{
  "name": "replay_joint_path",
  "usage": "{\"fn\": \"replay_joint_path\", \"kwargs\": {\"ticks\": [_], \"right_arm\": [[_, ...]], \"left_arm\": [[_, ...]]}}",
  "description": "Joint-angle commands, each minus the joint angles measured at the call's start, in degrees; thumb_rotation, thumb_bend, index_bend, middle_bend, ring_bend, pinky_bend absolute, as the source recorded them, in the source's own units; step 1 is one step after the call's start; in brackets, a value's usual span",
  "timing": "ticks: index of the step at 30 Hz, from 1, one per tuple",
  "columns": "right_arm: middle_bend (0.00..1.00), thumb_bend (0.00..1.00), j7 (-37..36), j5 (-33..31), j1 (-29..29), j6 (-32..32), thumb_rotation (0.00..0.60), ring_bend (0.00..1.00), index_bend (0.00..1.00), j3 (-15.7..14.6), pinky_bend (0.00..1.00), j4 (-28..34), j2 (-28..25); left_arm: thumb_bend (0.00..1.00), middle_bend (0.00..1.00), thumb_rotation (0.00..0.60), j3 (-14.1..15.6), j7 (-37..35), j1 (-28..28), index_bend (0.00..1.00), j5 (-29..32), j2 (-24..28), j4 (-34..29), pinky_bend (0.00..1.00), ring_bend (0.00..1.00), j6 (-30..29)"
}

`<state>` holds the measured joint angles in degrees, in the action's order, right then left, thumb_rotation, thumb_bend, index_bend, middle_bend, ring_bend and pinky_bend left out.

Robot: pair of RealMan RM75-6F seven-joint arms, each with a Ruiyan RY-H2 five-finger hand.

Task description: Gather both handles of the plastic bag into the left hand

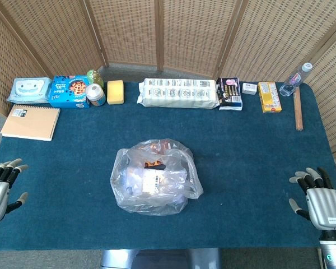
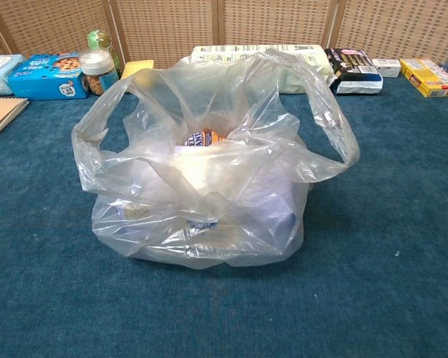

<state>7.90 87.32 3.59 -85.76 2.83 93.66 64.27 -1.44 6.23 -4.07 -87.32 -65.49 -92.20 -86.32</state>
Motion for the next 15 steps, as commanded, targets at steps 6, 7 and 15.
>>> {"fn": "replay_joint_path", "kwargs": {"ticks": [6,7,15], "right_arm": [[0.29,0.28,0.34,0.18,0.20,0.26,0.600,0.17,0.35,-0.04,0.08,0.31,-0.33],[0.29,0.28,0.28,0.24,0.13,0.12,0.600,0.17,0.35,-0.06,0.08,0.32,-0.35],[0.29,0.28,0.18,0.42,-0.39,-0.55,0.600,0.17,0.35,-0.30,0.08,0.48,-0.12]], "left_arm": [[0.25,0.18,0.538,-0.01,0.04,-0.04,0.21,-0.35,0.12,-0.30,0.15,0.16,-0.28],[0.25,0.18,0.539,0.01,-0.04,-0.02,0.21,-0.43,0.17,-0.36,0.15,0.16,-0.36],[0.25,0.18,0.536,-0.22,-0.71,-0.52,0.21,-0.31,0.97,-0.75,0.15,0.16,0.32]]}}
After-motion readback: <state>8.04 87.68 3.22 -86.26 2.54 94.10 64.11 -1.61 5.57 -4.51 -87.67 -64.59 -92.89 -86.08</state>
